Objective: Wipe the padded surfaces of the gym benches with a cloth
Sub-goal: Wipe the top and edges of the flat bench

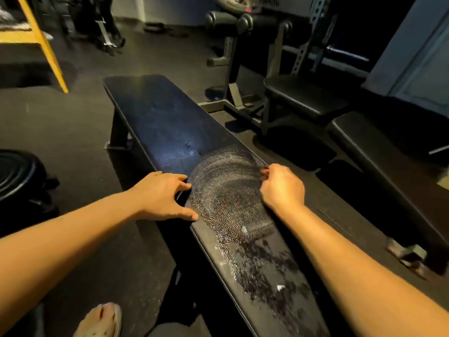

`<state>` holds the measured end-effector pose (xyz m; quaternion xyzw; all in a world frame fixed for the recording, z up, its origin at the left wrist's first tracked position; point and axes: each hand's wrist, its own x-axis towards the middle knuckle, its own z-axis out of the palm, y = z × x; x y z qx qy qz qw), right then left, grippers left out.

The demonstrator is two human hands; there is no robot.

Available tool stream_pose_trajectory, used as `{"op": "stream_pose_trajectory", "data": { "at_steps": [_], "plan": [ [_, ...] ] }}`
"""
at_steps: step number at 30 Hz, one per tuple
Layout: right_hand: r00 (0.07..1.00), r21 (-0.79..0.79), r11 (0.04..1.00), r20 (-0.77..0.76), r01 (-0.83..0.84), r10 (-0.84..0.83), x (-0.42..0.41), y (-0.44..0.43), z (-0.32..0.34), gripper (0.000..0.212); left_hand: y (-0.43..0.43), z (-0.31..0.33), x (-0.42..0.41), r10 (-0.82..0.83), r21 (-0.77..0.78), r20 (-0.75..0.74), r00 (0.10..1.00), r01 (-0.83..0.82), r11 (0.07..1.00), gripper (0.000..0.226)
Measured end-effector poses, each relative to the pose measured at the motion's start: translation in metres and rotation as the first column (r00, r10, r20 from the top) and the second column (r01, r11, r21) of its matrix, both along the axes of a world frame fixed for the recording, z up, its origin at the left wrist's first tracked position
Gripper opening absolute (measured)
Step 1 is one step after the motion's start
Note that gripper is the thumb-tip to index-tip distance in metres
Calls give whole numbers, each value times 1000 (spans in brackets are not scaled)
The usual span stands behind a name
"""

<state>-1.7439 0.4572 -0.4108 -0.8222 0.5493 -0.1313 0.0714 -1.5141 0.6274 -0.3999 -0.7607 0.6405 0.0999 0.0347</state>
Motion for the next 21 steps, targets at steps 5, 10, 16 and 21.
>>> {"op": "stream_pose_trajectory", "data": {
  "at_steps": [5,10,16,21],
  "plan": [
    [880,56,879,2,-474,475,9,114,0,17,3,-5,2,-4,37,9,1000,3,999,159],
    [953,26,959,-108,-281,282,-82,62,3,20,4,-12,1,-36,15,30,999,35,999,156],
    [994,-21,994,-8,-110,110,13,9,-2,13,9,-19,2,-27,-43,21,999,28,999,145],
    [748,54,746,63,-663,660,-10,122,-12,19,19,-14,4,-36,-79,-45,998,32,996,137]
  ]
}}
